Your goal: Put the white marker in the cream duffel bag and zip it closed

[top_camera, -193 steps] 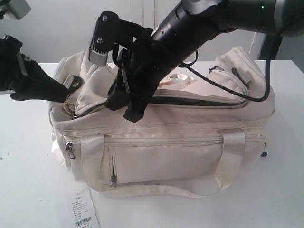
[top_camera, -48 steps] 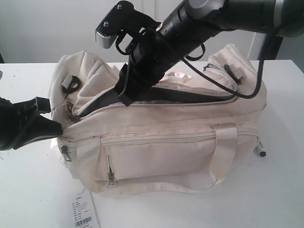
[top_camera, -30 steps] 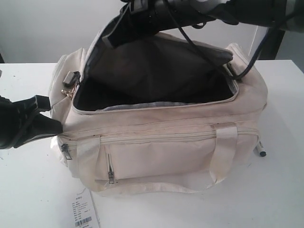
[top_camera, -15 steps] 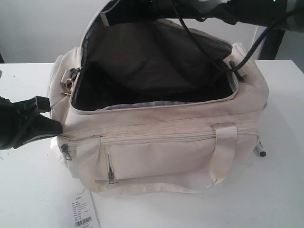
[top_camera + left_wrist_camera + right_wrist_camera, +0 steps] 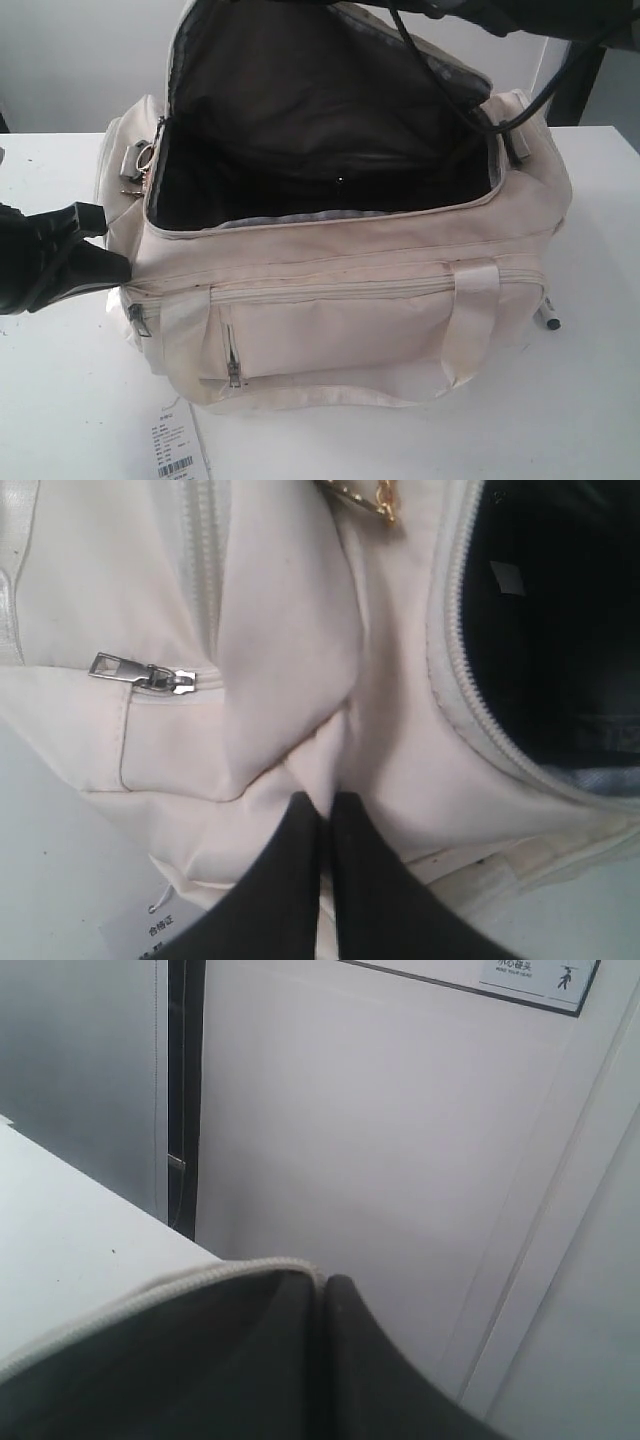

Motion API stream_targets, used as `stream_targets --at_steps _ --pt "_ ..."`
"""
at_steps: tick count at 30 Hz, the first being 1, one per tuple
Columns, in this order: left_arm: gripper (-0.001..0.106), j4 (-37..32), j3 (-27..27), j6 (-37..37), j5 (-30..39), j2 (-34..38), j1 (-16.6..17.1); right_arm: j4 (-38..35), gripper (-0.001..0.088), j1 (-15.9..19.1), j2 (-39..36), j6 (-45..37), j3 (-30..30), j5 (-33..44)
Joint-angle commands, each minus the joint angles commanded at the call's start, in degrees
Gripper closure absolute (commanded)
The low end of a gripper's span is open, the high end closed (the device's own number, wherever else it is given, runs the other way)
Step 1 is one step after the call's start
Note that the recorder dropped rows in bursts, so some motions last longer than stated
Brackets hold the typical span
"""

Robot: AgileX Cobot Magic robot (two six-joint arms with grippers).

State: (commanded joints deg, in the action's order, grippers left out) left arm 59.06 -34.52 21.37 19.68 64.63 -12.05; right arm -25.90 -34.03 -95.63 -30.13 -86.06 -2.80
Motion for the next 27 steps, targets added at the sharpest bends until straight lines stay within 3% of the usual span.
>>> stream_targets --at_steps 4,11,16,20,27 --pt "0.103 0.0 0.0 -0.13 -0.39 0.0 0.0 0.0 0.0868 0.0 0.0 0.0 0.0 0.0" --pt "0.066 0.0 0.0 -0.13 -0.66 0.0 0.0 0.0 0.0868 0.0 0.0 0.0 -0.01 0.23" --pt "0.051 0.0 0.0 -0.13 -0.42 0.0 0.0 0.0 0.0868 0.0 0.0 0.0 -0.01 0.23" --pt "0.043 0.0 0.0 0.1 -0.54 0.0 0.0 0.0 0.0868 0.0 0.0 0.0 -0.01 0.23" --pt "0.044 0.0 0.0 1.22 -1.25 -1.24 0.0 0.0 0.0868 0.0 0.0 0.0 -0.01 0.23"
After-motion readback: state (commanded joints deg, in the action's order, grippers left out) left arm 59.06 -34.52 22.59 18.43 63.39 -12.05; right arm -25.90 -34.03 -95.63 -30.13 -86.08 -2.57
